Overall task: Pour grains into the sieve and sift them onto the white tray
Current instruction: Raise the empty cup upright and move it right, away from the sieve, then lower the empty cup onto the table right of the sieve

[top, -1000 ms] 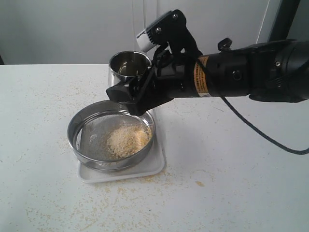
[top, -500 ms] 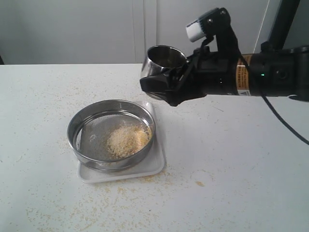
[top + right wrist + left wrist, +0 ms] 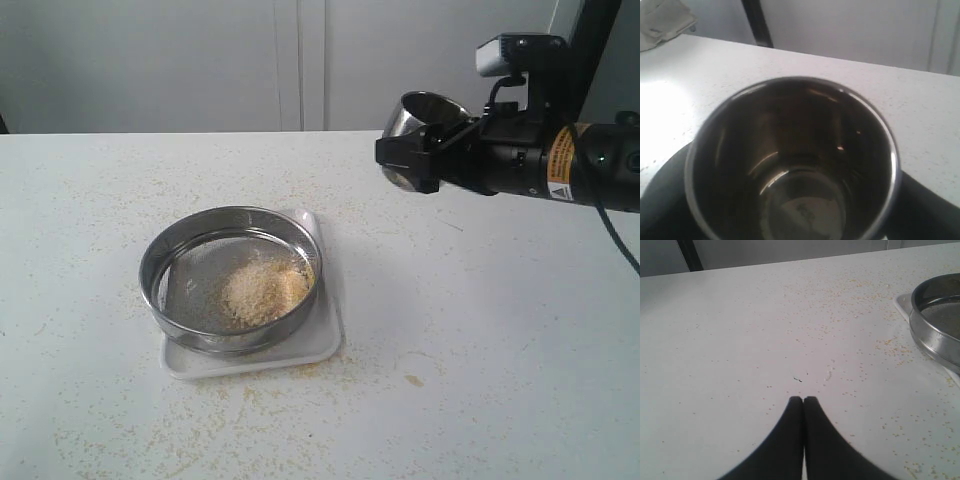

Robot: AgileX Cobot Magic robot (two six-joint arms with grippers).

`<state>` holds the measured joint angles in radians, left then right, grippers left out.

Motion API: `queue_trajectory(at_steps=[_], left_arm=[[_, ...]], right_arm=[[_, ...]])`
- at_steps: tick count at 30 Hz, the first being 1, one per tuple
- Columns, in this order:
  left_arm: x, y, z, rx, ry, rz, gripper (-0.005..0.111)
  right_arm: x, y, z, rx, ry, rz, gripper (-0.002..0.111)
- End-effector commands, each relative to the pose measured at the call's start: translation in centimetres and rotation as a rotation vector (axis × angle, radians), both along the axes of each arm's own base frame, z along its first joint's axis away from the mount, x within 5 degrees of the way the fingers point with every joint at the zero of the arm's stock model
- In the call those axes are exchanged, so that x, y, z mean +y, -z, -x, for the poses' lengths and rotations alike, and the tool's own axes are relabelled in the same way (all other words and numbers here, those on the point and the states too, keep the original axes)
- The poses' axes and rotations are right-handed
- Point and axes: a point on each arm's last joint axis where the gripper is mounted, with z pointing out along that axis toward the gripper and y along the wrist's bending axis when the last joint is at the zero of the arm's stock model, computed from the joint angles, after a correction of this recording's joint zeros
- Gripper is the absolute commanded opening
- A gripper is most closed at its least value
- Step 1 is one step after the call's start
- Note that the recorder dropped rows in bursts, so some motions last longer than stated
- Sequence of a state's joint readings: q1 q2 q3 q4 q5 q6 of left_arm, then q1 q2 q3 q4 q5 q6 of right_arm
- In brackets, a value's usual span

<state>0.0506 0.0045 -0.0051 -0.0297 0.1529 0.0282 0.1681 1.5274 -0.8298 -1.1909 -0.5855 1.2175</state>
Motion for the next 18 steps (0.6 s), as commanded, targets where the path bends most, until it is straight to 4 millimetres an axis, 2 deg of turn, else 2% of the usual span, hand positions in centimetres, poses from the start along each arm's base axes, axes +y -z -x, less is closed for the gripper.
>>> queue_trajectory(at_steps=[1,3,6,13,18], left_arm=[[0.0,0.1,0.0,-0.002,0.003,0.008,0.0],[0.0,0.1,0.0,-0.002,0.003,0.008,0.0],[0.0,0.1,0.0,-0.002,0.003,0.008,0.0],[0.0,0.1,0.0,-0.002,0.003,0.008,0.0],[0.0,0.1,0.0,-0.002,0.003,0.008,0.0]], right_arm=[[-1.9,0.1,-0.8,0.003,0.113,-0.018,0.0],[-2.5,1.0,-1.4,0.003,0.134,0.011,0.0],[-2.8,2.9,-2.1,-0.05,0.076,0.133,0.0],[-3.0,7.5,-3.8,-0.007,0.084,0.162,0.0],[-2.6,9.7,-4.3,-0.035,0.024,0.193,0.0]])
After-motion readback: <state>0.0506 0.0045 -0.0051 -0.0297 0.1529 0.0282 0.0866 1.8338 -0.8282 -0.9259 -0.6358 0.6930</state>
